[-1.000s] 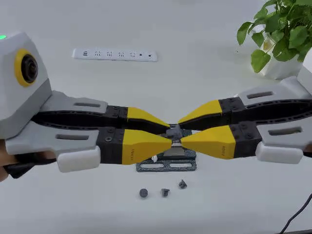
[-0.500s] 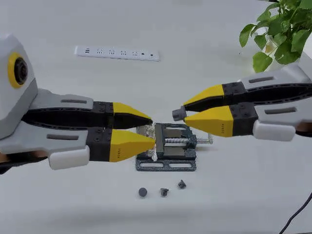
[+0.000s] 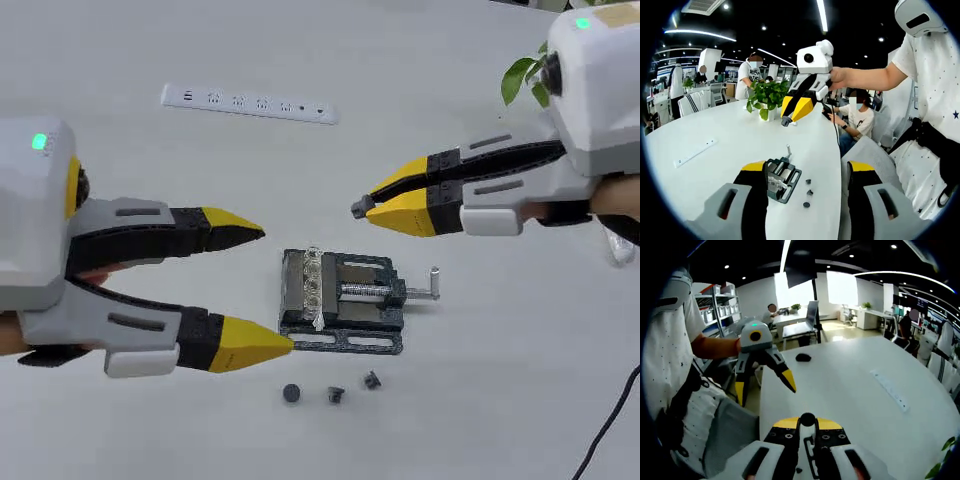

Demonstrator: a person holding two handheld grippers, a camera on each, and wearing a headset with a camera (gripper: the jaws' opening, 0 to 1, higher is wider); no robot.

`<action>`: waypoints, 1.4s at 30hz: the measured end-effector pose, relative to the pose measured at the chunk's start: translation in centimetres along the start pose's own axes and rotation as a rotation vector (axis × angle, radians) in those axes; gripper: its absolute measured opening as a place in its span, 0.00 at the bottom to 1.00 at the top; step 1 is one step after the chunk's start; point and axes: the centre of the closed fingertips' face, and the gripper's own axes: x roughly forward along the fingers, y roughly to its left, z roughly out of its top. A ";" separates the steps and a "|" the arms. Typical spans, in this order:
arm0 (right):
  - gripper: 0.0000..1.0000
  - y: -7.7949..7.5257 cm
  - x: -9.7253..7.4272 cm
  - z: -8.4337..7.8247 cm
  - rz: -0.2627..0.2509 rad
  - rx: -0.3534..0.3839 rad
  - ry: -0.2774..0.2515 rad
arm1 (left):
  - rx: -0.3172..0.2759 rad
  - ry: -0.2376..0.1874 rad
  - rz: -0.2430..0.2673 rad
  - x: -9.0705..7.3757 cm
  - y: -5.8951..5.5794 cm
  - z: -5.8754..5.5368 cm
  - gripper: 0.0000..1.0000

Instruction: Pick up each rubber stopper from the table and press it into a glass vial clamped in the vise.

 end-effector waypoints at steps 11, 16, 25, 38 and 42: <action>0.06 -3.9 4.0 -2.8 -0.006 -0.039 0.196 | 0.039 0.069 0.072 0.2 1.7 -3.8 0.87; 0.06 -5.0 6.0 -4.8 -0.002 -0.075 0.293 | 0.047 0.084 0.091 0.4 2.3 -5.0 0.93; 0.06 -6.8 9.1 -7.8 0.013 -0.129 0.423 | 0.042 0.092 0.098 0.6 3.1 -6.4 0.99; 0.06 -8.5 10.8 -10.5 0.014 -0.161 0.520 | 0.014 0.080 0.103 0.8 3.3 -7.0 0.98; 0.06 -8.4 11.1 -10.6 0.023 -0.156 0.518 | 0.010 0.074 0.104 0.8 3.5 -7.0 0.97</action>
